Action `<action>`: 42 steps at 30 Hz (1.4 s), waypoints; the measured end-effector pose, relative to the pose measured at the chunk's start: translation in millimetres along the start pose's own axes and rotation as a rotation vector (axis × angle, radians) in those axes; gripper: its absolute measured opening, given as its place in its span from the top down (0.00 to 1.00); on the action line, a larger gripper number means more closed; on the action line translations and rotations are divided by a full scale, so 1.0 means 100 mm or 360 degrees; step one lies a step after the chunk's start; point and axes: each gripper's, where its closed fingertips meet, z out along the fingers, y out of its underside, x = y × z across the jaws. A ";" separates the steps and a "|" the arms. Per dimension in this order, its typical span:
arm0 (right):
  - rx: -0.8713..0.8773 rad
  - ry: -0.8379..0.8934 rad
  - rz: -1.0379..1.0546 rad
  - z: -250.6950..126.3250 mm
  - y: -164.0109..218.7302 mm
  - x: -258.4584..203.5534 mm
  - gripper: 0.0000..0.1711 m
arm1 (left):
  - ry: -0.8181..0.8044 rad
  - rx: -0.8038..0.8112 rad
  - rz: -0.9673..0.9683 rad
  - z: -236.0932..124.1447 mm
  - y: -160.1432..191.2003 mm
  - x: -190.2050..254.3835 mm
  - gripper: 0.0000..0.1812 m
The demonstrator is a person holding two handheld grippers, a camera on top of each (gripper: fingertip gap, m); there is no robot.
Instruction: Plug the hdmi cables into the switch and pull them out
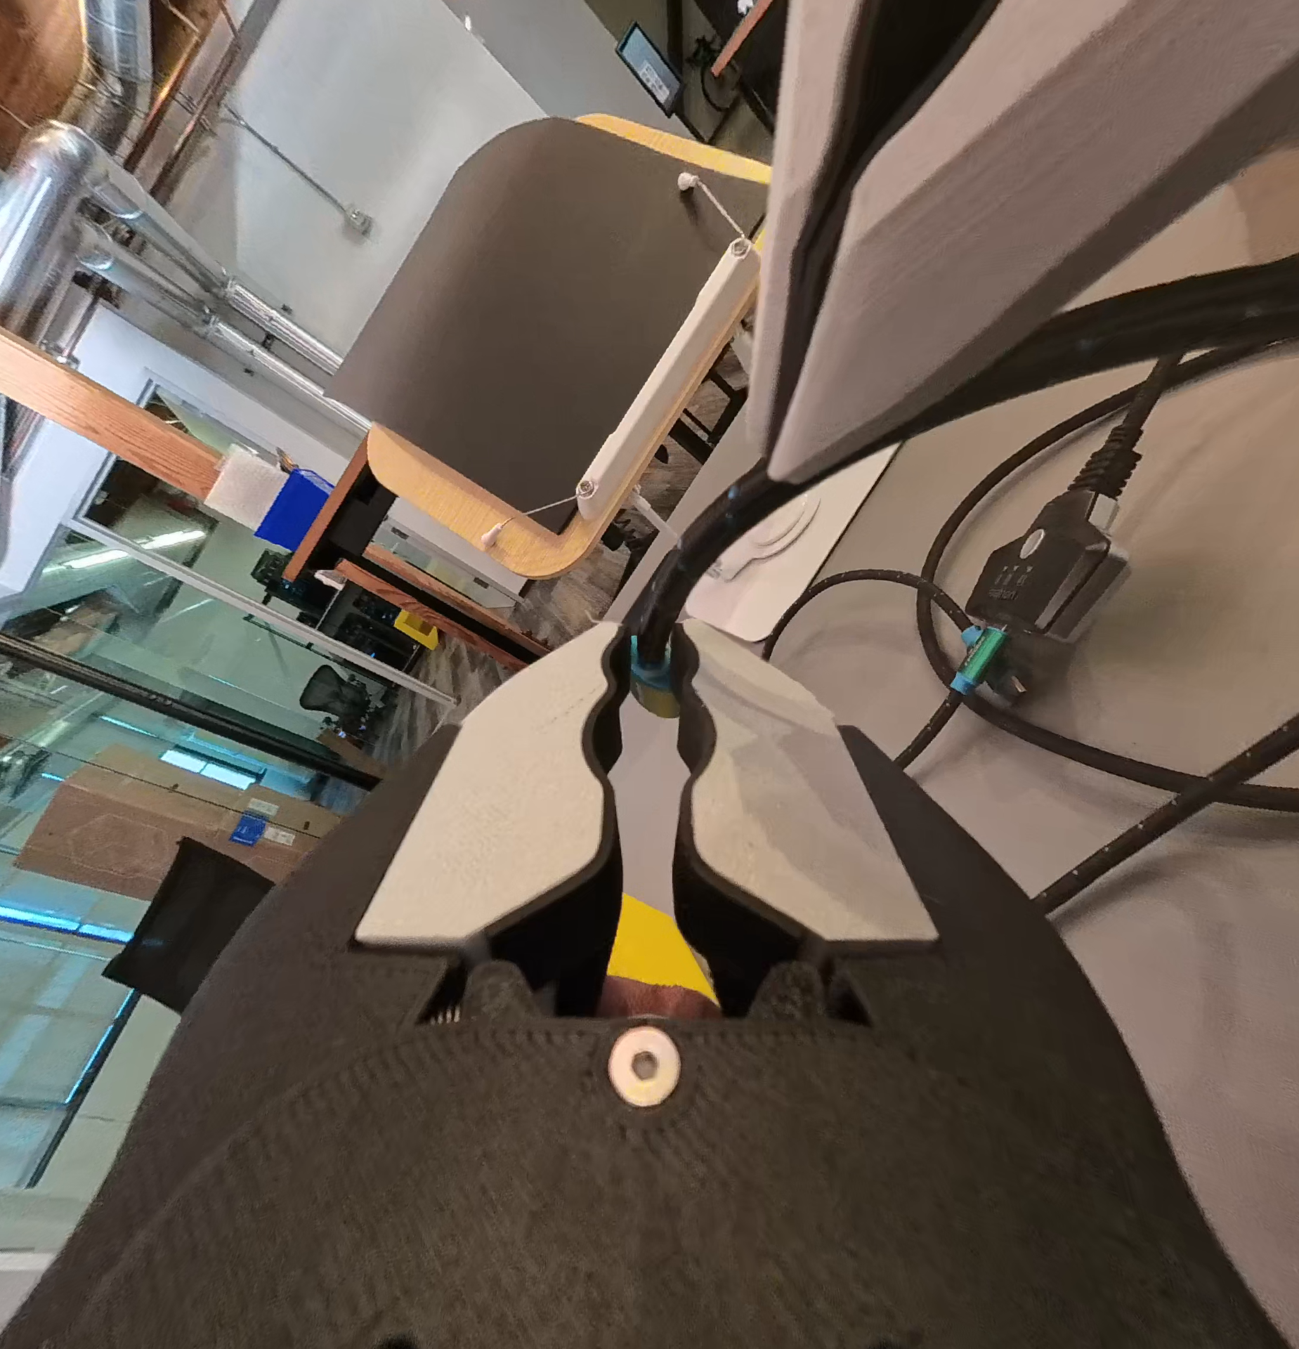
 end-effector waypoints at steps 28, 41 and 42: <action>-0.0426 0.0289 -0.0570 -0.08 0.23 0.23 0.97 | 0.0050 -0.0018 0.0208 -0.09 -0.13 -0.09 0.85; -0.0578 0.0327 -0.0856 -0.04 0.21 0.12 0.97 | 0.0054 -0.0026 0.0378 -0.08 -0.11 0.07 0.97; -0.0583 0.0329 -0.0865 -0.04 0.21 0.12 0.97 | 0.0047 -0.0013 0.0377 -0.08 -0.11 0.07 0.97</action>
